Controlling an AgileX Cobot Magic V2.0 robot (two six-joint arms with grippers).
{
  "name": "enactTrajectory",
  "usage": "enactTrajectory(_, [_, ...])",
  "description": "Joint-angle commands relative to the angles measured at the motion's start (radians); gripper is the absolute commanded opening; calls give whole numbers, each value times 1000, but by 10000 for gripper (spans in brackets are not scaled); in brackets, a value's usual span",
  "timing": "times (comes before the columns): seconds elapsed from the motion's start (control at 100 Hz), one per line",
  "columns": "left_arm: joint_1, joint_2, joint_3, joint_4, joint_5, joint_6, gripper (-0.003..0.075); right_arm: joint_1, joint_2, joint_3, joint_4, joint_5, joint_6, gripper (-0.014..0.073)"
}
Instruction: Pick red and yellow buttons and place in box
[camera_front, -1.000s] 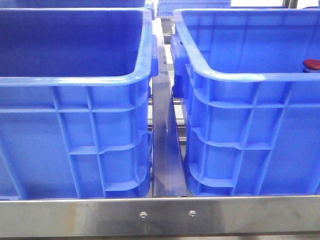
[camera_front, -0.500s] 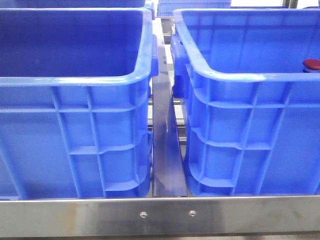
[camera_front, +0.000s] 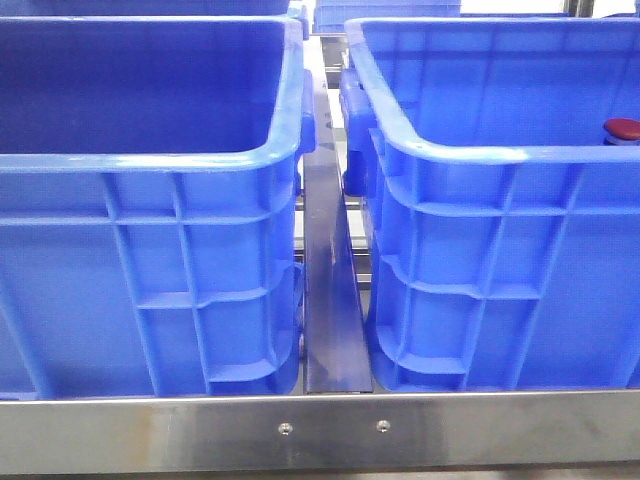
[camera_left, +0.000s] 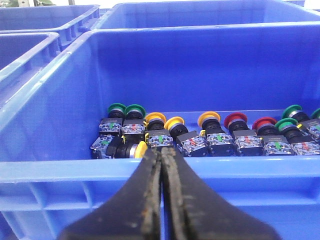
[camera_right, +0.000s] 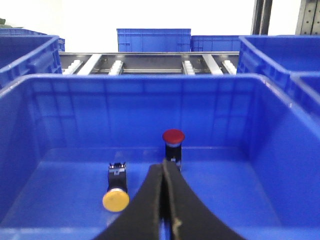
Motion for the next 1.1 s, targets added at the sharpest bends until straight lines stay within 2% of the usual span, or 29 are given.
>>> enactTrajectory(0.0, [-7, -31, 20, -1, -80, -10, -20, -15, -49, 88, -6, -188, 29, -57])
enactTrajectory(0.04, [-7, -31, 20, -1, -80, -10, -20, -15, -75, 136, 5, -241, 29, -57])
enactTrajectory(0.09, [-7, -31, 20, -1, -80, -10, -20, -16, -93, 128, -9, -142, 18, -57])
enactTrajectory(0.36, [-7, -31, 20, -1, -80, -10, -20, -17, -92, 131, 76, -133, -88, -57])
enactTrajectory(1.09, [-7, -31, 20, -1, -80, -10, -20, -17, -92, 130, 76, -126, -88, -57])
